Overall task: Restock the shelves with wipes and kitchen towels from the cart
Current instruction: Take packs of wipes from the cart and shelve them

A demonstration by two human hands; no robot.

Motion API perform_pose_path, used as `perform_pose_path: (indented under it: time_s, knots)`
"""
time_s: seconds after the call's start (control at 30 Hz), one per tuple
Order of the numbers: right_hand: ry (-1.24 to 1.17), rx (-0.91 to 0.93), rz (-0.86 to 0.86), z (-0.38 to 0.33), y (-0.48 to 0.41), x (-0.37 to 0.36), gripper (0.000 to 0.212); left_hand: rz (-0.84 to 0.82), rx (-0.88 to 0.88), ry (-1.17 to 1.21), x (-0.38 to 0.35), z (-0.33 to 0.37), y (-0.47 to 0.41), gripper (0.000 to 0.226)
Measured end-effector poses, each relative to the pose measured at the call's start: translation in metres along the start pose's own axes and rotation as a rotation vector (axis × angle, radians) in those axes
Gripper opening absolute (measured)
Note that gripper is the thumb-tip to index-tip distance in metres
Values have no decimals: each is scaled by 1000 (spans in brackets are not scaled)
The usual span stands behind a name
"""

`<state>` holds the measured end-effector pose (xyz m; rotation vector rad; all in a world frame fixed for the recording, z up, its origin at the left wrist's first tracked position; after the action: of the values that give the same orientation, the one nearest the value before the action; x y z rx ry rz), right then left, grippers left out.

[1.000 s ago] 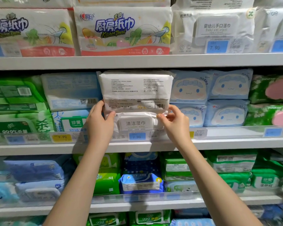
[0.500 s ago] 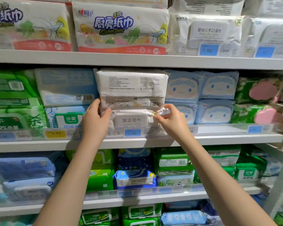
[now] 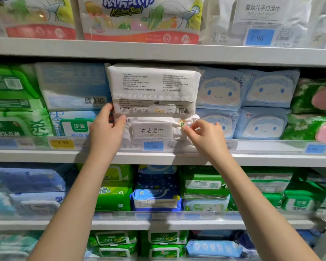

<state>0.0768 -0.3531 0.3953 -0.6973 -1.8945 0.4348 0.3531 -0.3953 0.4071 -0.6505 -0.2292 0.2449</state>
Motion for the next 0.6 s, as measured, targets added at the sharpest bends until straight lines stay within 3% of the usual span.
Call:
perform_pose_path:
  time_s: [0.2, 0.6]
  knots:
    - [7, 164, -61, 0, -4, -9, 25, 44, -13, -33, -2, 1, 3, 25]
    - [-37, 133, -198, -3, -3, -13, 30, 32, -38, -50, -7, -1, 5, 24]
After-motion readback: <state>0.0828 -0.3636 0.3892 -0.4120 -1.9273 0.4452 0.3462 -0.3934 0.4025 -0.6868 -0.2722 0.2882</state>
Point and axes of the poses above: each hand's wrist, its own y-axis away from the middle knuckle, its own x-axis out of the back of the hand, z = x × y, the point moved 9 cm from there along -y, towards the middle knuckle, and after that the axes turned 8 degrees about y, right-handed, at the moved point
